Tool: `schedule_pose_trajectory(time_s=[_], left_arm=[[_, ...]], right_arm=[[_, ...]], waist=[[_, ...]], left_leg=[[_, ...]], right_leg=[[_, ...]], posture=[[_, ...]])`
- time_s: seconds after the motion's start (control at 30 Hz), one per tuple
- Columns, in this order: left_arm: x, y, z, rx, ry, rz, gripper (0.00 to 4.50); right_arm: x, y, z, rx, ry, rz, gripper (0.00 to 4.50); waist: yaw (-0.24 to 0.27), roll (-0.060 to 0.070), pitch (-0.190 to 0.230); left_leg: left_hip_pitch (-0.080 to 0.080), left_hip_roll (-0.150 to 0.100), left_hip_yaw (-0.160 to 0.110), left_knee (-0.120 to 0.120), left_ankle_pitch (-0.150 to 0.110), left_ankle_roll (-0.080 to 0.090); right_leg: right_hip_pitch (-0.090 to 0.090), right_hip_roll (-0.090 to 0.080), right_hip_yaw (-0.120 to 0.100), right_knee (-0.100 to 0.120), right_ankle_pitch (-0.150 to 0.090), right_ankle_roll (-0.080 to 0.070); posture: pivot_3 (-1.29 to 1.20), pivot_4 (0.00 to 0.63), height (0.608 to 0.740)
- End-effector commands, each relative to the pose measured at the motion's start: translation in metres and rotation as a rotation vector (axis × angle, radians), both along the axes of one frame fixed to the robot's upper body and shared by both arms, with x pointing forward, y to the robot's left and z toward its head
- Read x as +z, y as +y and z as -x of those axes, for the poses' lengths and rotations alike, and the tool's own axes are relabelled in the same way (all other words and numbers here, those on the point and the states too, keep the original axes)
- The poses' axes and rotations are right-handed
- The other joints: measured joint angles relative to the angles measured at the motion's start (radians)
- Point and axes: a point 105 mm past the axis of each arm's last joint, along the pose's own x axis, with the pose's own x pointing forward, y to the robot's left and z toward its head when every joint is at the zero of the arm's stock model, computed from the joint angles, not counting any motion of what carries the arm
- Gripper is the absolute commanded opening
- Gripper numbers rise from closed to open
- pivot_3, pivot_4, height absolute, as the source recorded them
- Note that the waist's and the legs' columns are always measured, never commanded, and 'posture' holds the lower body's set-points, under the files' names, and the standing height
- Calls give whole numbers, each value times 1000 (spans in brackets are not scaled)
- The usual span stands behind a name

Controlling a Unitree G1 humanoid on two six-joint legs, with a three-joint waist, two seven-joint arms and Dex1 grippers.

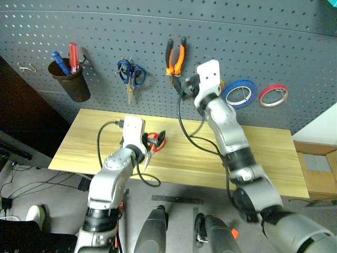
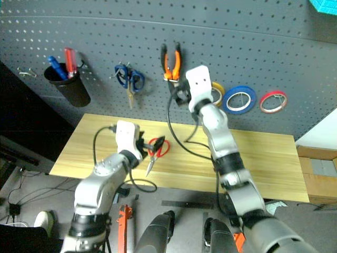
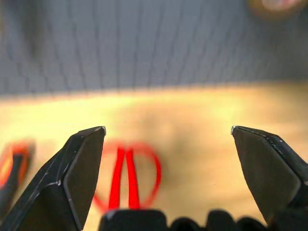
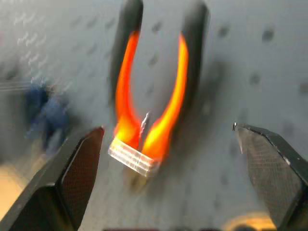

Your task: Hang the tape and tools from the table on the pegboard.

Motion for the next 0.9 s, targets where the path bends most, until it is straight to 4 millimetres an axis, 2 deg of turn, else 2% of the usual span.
schedule_pose_trajectory(time_s=[0.03,0.13,0.23,0.33,0.4,0.5,0.57,0.7,0.9], left_arm=[[4,2,5,24,-35,-52,4500],[-9,10,5,49,16,-99,4500],[-27,20,1,73,105,-176,4500],[-40,25,-2,80,166,-238,4500],[-52,33,-5,127,217,-246,4500],[-69,32,-7,115,272,-233,4500],[-80,33,-7,112,306,-226,4500],[-93,51,-2,165,347,-282,4500],[-114,58,15,193,436,-277,4500]], right_arm=[[-3,5,46,143,26,72,4463],[-36,3,76,261,132,156,4463],[-82,-4,115,415,193,325,4463],[-106,-15,123,412,208,390,4463],[-122,-13,140,501,209,442,4463],[-146,-14,154,573,188,542,4463],[-151,-13,156,583,188,547,4463],[-153,-10,153,584,177,537,4463],[-142,-4,141,568,148,509,4463]], waist=[[-7,0,0],[-18,0,0],[-31,1,0],[-48,1,0],[-63,0,0],[-75,0,0],[-84,0,0],[-89,-4,3],[-88,-4,3]], left_leg=[[0,1,0,0,0,0],[2,3,-1,0,0,0],[3,6,2,1,0,0],[4,11,9,2,0,0],[4,12,11,2,0,0],[4,12,12,2,0,0],[4,13,13,1,0,-1],[4,13,16,1,0,-1],[6,13,17,2,0,-1]], right_leg=[[0,1,0,0,-1,1],[1,2,-2,0,-4,3],[3,2,-4,-1,-4,3],[4,3,-5,-1,-7,-3],[3,3,-5,-1,-7,-2],[3,4,-4,-1,-4,3],[3,4,-4,-2,-4,3],[2,4,-1,-1,-4,3],[3,3,0,-1,-4,3]], posture=[[161,231,740],[130,233,740],[108,239,740],[85,244,740],[74,246,740],[62,256,740],[55,261,740],[41,274,740],[32,282,740]])
